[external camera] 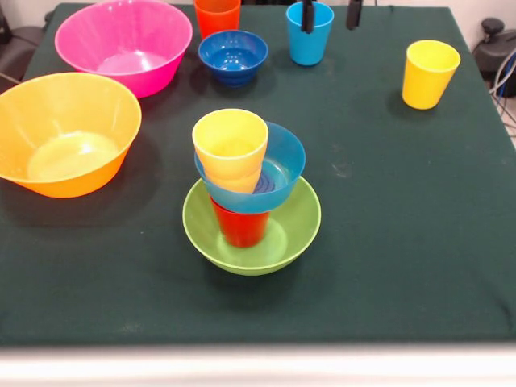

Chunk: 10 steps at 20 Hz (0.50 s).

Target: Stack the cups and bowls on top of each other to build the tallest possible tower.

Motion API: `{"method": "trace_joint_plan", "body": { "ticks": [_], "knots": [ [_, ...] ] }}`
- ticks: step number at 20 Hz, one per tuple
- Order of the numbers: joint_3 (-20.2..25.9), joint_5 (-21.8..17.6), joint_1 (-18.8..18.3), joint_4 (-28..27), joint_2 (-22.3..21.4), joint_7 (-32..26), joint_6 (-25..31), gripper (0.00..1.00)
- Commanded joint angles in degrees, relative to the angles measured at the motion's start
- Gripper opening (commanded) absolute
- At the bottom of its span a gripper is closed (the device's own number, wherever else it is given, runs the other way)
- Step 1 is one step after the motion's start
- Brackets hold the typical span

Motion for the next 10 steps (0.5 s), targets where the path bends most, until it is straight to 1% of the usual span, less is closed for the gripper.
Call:
{"method": "trace_joint_plan", "body": {
  "ticks": [1, 10],
  "knots": [
    [-8.0, -3.7, 1.1, 4.9, 3.1, 9.1, -5.7, 1.0],
    [-11.6, -3.8, 1.3, 6.6, 5.0, 6.8, -9.0, 1.0]
  ]
}}
